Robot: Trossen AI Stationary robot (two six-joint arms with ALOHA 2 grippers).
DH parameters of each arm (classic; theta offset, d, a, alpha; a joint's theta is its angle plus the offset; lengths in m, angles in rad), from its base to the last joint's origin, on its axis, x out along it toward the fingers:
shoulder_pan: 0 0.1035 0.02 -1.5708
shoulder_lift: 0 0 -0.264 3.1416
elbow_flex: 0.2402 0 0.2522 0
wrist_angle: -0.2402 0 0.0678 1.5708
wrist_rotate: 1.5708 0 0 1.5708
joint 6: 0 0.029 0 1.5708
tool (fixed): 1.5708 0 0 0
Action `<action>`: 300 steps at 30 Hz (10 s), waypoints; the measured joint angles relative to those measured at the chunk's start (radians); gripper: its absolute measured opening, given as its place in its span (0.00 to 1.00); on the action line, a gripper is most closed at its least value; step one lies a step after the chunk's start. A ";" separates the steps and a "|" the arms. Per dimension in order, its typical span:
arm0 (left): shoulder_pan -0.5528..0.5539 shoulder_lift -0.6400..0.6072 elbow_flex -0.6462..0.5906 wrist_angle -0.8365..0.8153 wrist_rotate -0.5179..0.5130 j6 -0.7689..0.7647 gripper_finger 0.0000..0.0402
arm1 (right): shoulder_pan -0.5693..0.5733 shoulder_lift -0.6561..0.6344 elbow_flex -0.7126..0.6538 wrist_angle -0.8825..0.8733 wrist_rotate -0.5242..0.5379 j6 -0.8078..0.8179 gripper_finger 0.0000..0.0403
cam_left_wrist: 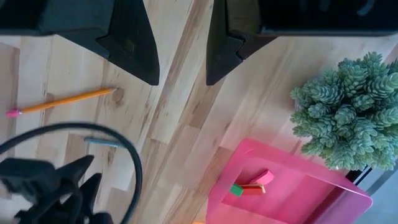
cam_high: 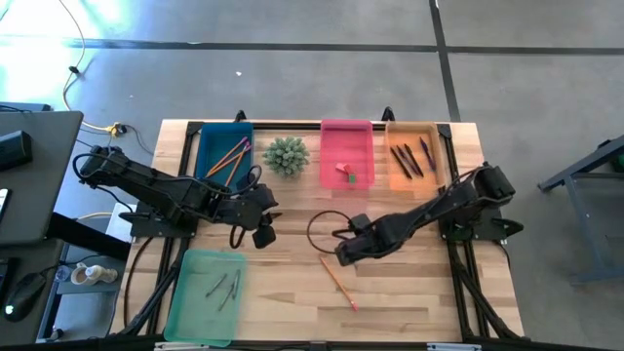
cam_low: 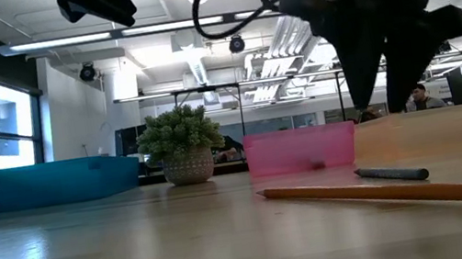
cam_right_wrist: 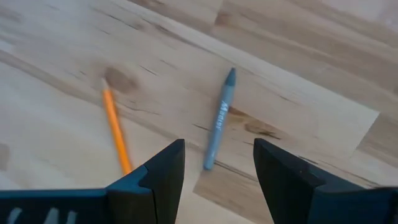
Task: Sort crayons/erasers/pens/pencils in bins
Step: Put the gray crayon into the green bin, then put the orange pencil into the blue bin
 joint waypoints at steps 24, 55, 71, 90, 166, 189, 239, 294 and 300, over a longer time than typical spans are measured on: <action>0.000 0.000 0.000 -0.002 0.000 -0.023 0.30 | 0.017 0.173 0.000 0.098 0.008 0.054 0.25; -0.012 0.000 0.000 -0.004 0.246 -0.182 0.30 | 0.017 0.191 0.002 0.049 0.028 -0.019 0.03; -0.226 0.118 -0.001 0.041 0.205 -0.310 0.30 | 0.084 0.099 0.000 0.100 0.070 -0.110 0.03; -0.388 0.278 -0.001 0.455 0.102 -0.317 0.30 | 0.204 -0.082 0.003 0.394 0.328 -0.333 0.03; -0.283 0.277 -0.001 1.050 0.037 0.090 0.06 | 0.252 -0.160 0.003 0.918 0.333 -1.045 0.14; -0.422 0.079 0.001 0.140 0.113 -0.639 0.05 | 0.251 -0.160 0.003 0.655 0.321 -0.678 0.43; -0.607 0.384 -0.001 -0.398 0.532 -1.167 0.12 | 0.228 0.127 0.389 -0.133 0.093 -0.175 0.43; -0.605 0.023 0.000 -0.445 0.288 -1.167 0.30 | 0.301 0.437 0.391 -0.067 -0.076 0.026 0.15; -0.606 -0.035 0.000 -0.502 0.288 -1.149 0.30 | 0.301 0.437 0.391 -0.070 -0.068 -0.008 0.03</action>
